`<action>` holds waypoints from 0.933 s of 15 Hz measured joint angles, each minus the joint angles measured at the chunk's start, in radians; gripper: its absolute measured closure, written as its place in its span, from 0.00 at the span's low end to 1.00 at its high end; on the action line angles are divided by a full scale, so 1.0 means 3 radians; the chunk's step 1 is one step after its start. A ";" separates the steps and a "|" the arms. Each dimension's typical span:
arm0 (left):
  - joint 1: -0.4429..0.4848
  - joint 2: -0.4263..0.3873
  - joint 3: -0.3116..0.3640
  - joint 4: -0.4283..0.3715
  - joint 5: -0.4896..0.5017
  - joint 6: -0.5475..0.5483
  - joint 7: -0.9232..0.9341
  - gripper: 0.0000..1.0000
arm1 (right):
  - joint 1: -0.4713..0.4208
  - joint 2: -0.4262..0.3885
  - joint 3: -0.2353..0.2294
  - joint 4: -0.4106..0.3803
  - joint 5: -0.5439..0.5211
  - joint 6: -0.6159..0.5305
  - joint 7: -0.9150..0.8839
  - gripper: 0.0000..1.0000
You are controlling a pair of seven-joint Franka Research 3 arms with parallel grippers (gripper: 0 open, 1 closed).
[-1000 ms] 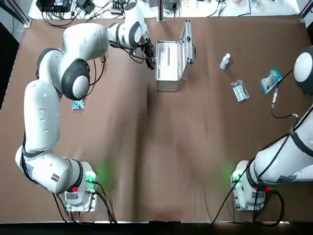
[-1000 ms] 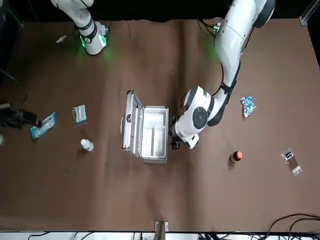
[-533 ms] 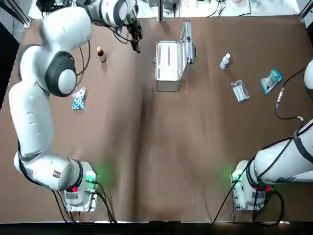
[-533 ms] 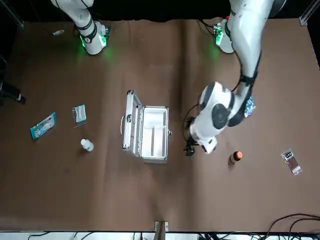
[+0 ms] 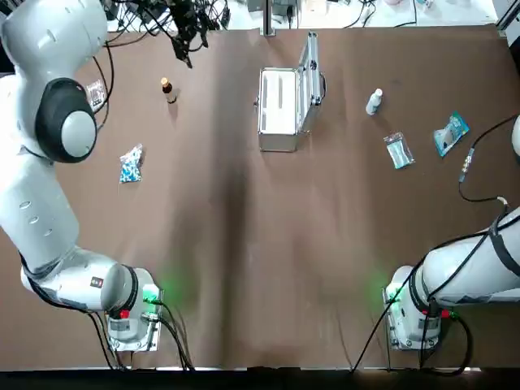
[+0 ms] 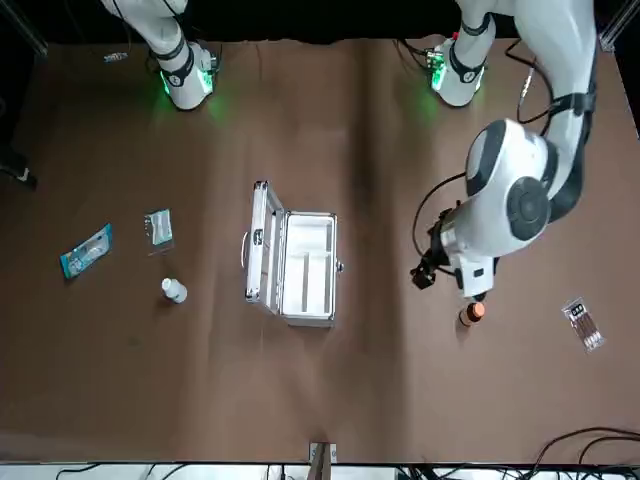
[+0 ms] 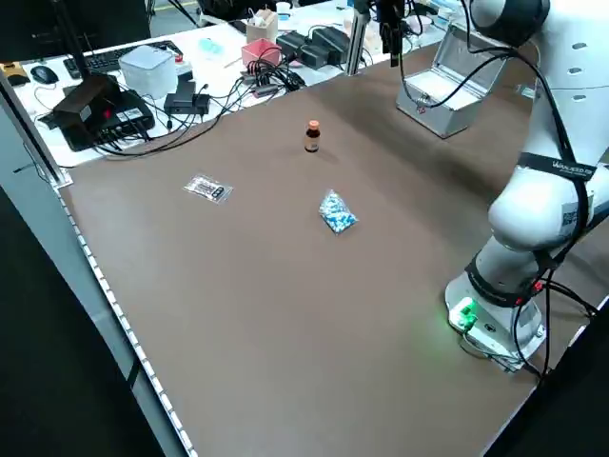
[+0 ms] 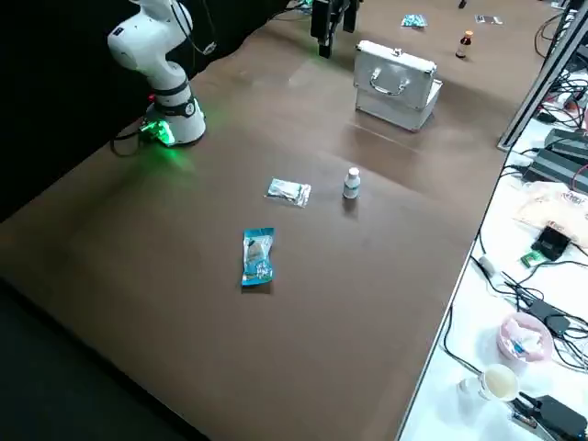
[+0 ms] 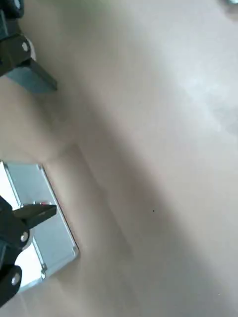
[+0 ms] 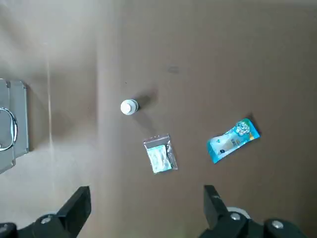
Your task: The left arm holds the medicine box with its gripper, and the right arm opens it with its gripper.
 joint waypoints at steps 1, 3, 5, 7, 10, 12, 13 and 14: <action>0.0036 -0.0043 0.0000 -0.0001 0.0016 -0.0062 0.0136 0.00 | 0.0019 0.0000 0.0012 -0.0033 -0.0021 0.0038 0.0000 0.00; 0.0131 -0.0110 0.0001 -0.0001 0.0033 -0.0174 0.0404 0.00 | 0.0065 0.0000 0.0026 -0.0159 -0.0041 0.0177 0.0000 0.00; 0.0268 -0.0168 0.0002 -0.0001 0.0035 -0.0319 0.0712 0.00 | 0.0092 0.0001 0.0029 -0.0280 -0.0049 0.0272 0.0000 0.00; 0.0497 -0.0289 0.0004 0.0000 0.0035 -0.0551 0.1256 0.00 | 0.0082 -0.0002 0.0016 -0.0322 -0.0049 0.0288 0.0000 0.00; 0.0658 -0.0399 0.0006 -0.0001 0.0088 -0.0752 0.1729 0.00 | 0.0072 -0.0014 0.0005 -0.0323 -0.0049 0.0287 0.0000 0.00; 0.0731 -0.0444 0.0006 0.0000 0.0154 -0.0798 0.1963 0.00 | 0.0067 -0.0019 -0.0001 -0.0323 -0.0049 0.0287 0.0000 0.00; 0.0762 -0.0457 0.0007 0.0000 0.0173 -0.0804 0.2030 0.00 | 0.0065 -0.0020 -0.0003 -0.0323 -0.0049 0.0287 0.0000 0.00; 0.0790 -0.0465 0.0007 0.0000 0.0203 -0.0805 0.2097 0.00 | 0.0059 -0.0020 -0.0005 -0.0323 -0.0049 0.0287 0.0000 0.00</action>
